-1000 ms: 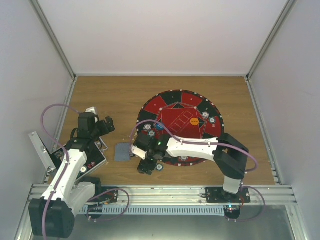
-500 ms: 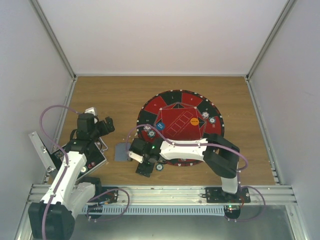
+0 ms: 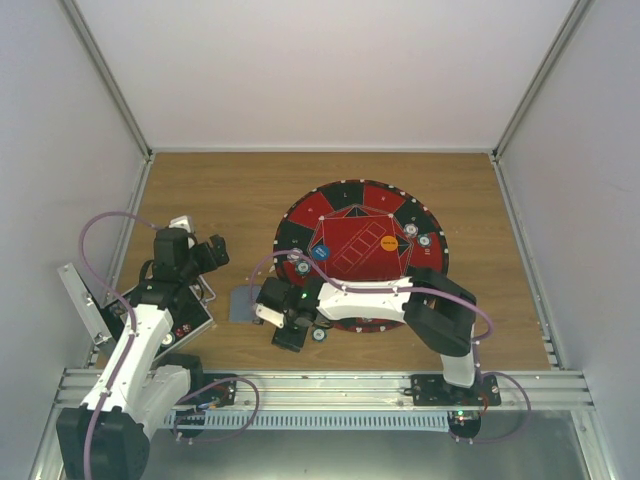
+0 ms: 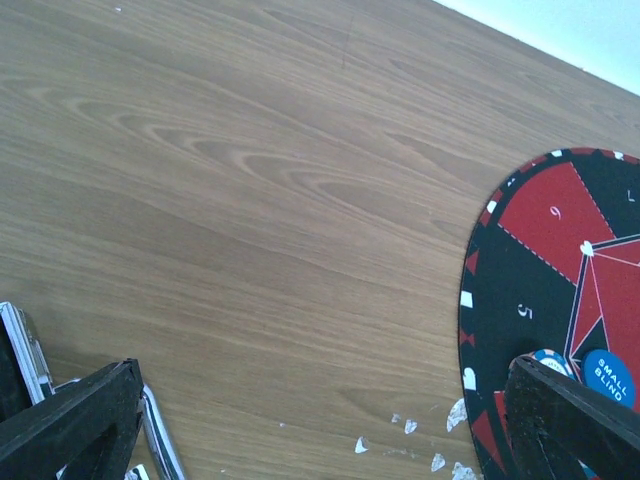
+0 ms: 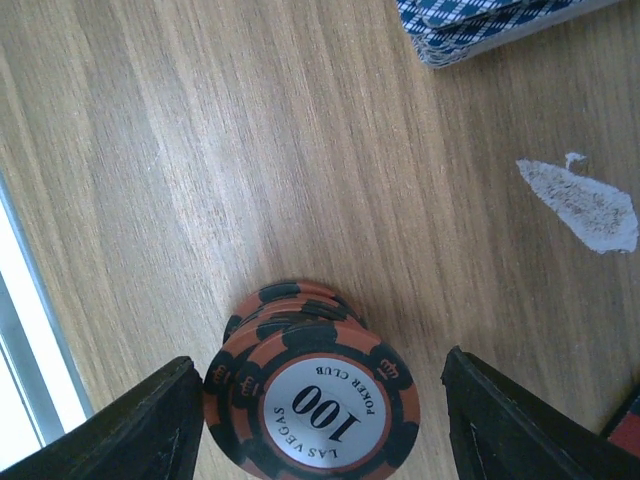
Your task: Distribute texas hold em gaming equipment
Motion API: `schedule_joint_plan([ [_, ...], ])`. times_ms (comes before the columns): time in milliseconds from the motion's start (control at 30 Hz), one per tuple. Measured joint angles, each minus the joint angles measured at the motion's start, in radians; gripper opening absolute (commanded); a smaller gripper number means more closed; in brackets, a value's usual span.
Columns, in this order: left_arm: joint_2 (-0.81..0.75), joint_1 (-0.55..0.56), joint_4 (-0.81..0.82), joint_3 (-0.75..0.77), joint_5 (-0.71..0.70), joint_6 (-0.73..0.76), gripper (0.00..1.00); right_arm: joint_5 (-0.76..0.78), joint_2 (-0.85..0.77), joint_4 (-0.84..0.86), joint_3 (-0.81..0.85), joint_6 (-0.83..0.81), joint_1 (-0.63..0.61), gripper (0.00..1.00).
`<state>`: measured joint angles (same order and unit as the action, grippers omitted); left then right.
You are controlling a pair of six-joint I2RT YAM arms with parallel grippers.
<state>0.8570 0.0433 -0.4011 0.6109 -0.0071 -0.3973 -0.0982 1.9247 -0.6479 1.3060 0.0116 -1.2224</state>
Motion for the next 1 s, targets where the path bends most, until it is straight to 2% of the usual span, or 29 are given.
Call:
schedule_joint_plan([
  [367, -0.004, 0.0, -0.008, -0.006, 0.0, 0.0, 0.99, -0.016, 0.005, -0.008, 0.011, -0.011, -0.001, 0.55],
  [633, -0.004, 0.0, -0.008, -0.006, 0.0, 0.0, 0.99, -0.034, 0.032, -0.013, 0.024, -0.031, -0.002, 0.54],
  [1000, -0.004, 0.0, -0.008, -0.006, -0.001, 0.0, 0.99, -0.039, 0.039, -0.021, 0.026, -0.045, -0.002, 0.37],
])
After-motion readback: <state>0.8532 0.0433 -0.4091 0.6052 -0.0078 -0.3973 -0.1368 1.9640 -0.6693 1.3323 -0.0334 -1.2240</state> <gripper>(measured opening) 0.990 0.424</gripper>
